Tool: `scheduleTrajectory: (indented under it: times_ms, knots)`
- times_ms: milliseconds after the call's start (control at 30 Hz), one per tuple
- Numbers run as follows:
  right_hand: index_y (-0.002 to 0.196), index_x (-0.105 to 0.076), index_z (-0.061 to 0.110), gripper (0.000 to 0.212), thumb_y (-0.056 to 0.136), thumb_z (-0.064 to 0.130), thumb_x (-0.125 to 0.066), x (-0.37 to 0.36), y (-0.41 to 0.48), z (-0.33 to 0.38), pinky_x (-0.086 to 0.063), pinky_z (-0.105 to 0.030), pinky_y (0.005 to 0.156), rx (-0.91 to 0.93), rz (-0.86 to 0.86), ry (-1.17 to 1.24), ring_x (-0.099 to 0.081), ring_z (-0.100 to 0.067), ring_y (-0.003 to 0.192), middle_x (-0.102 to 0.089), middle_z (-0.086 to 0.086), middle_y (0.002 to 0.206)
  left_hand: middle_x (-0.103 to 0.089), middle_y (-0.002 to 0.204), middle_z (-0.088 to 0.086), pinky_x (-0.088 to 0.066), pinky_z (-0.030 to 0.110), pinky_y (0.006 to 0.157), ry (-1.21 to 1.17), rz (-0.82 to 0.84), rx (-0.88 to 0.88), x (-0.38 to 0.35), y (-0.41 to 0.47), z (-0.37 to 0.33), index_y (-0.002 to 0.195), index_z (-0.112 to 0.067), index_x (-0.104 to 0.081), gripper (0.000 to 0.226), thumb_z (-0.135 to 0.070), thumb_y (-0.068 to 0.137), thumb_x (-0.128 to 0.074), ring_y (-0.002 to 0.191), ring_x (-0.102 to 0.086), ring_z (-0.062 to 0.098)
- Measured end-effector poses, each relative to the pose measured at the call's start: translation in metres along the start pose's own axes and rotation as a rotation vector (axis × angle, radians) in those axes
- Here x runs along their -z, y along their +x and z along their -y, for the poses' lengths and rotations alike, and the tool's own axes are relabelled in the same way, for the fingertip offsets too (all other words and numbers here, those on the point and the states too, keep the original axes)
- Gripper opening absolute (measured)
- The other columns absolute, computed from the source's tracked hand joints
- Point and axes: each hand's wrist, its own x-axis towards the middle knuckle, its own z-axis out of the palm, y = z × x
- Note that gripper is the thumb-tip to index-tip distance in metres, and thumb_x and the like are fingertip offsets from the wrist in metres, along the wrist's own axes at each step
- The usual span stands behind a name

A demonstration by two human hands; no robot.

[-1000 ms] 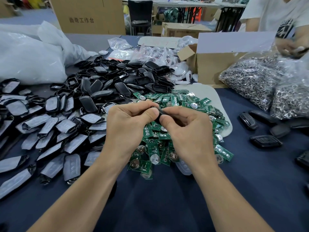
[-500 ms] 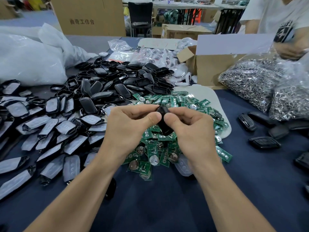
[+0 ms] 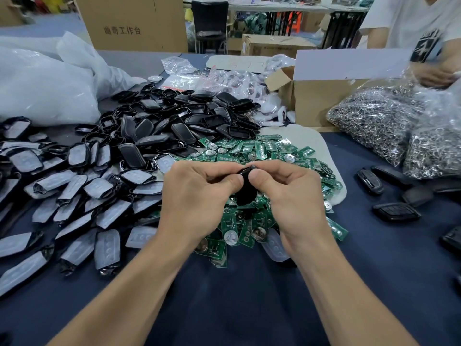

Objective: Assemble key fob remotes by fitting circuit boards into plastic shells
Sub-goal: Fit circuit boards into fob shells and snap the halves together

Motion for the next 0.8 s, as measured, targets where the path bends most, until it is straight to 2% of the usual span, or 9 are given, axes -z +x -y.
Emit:
scheduleTrajectory:
  times_ms: [100, 167, 267, 367, 467, 633, 733, 800]
  knots:
    - [0.080, -0.082, 0.020, 0.022, 0.085, -0.001, -0.077, 0.001, 0.000, 0.000, -0.059, -0.027, 0.075, -0.018, -0.017, -0.014, -0.074, -0.019, 0.078, -0.079, -0.005, 0.080, -0.078, 0.078, -0.019, -0.059, 0.018, 0.070, 0.004, 0.016, 0.027, 0.000, 0.000, -0.001, 0.085, -0.049, -0.081, 0.036, -0.013, 0.080, -0.081, 0.077, -0.076, 0.003]
    - [0.076, -0.082, 0.021, 0.022, 0.084, 0.001, -0.079, 0.002, 0.000, 0.001, -0.058, -0.023, 0.072, -0.037, -0.015, -0.007, -0.074, -0.015, 0.075, -0.079, -0.003, 0.078, -0.079, 0.078, -0.013, -0.058, 0.018, 0.071, -0.033, 0.025, 0.086, 0.000, 0.002, 0.000, 0.085, -0.041, -0.083, 0.035, -0.006, 0.082, -0.082, 0.077, -0.077, 0.006]
    - [0.077, -0.083, 0.020, 0.016, 0.088, 0.010, -0.078, 0.002, 0.001, 0.002, -0.056, -0.019, 0.068, -0.096, -0.025, 0.039, -0.072, -0.010, 0.071, -0.079, -0.002, 0.077, -0.081, 0.080, 0.000, -0.057, 0.017, 0.067, -0.203, 0.016, 0.256, -0.004, 0.003, -0.001, 0.091, -0.022, -0.084, 0.020, -0.004, 0.085, -0.080, 0.074, -0.077, 0.011]
    - [0.080, -0.083, 0.024, 0.015, 0.089, 0.014, -0.077, 0.006, 0.002, 0.003, -0.057, -0.021, 0.072, -0.098, -0.032, 0.029, -0.072, -0.010, 0.074, -0.079, -0.001, 0.080, -0.080, 0.079, 0.008, -0.059, 0.020, 0.064, -0.361, -0.022, 0.382, -0.009, 0.002, -0.002, 0.094, -0.015, -0.081, 0.013, -0.003, 0.088, -0.077, 0.068, -0.076, 0.015]
    - [0.077, -0.083, 0.025, 0.020, 0.089, 0.011, -0.077, 0.007, 0.003, 0.003, -0.054, -0.020, 0.069, -0.098, -0.016, 0.033, -0.070, -0.010, 0.072, -0.078, 0.000, 0.078, -0.079, 0.079, 0.009, -0.060, 0.022, 0.064, -0.404, -0.028, 0.381, -0.011, 0.001, -0.002, 0.092, -0.017, -0.081, 0.014, -0.005, 0.088, -0.077, 0.067, -0.076, 0.017]
    - [0.076, -0.083, 0.025, 0.019, 0.088, 0.012, -0.077, 0.008, 0.003, 0.001, -0.056, -0.026, 0.073, -0.093, -0.021, -0.006, -0.070, -0.012, 0.072, -0.078, -0.002, 0.076, -0.081, 0.086, -0.003, -0.058, 0.018, 0.067, -0.305, -0.005, 0.257, -0.011, -0.001, -0.002, 0.093, -0.029, -0.081, 0.023, -0.007, 0.086, -0.081, 0.077, -0.077, 0.010]
    - [0.078, -0.083, 0.032, 0.017, 0.084, 0.016, -0.080, 0.007, 0.001, 0.000, -0.056, -0.024, 0.072, -0.057, 0.010, -0.057, -0.072, -0.010, 0.074, -0.079, 0.002, 0.079, -0.081, 0.084, -0.001, -0.057, 0.016, 0.066, -0.330, -0.019, 0.273, -0.009, 0.002, -0.002, 0.084, -0.028, -0.082, 0.025, -0.002, 0.084, -0.081, 0.074, -0.076, 0.008]
    - [0.081, -0.083, 0.036, 0.014, 0.077, 0.024, -0.079, 0.006, 0.000, 0.001, -0.057, -0.022, 0.071, -0.026, 0.027, -0.069, -0.074, -0.010, 0.075, -0.079, 0.004, 0.079, -0.081, 0.085, 0.003, -0.058, 0.018, 0.067, -0.364, -0.010, 0.284, -0.007, 0.001, -0.001, 0.089, -0.022, -0.082, 0.023, 0.001, 0.085, -0.078, 0.076, -0.077, 0.011]
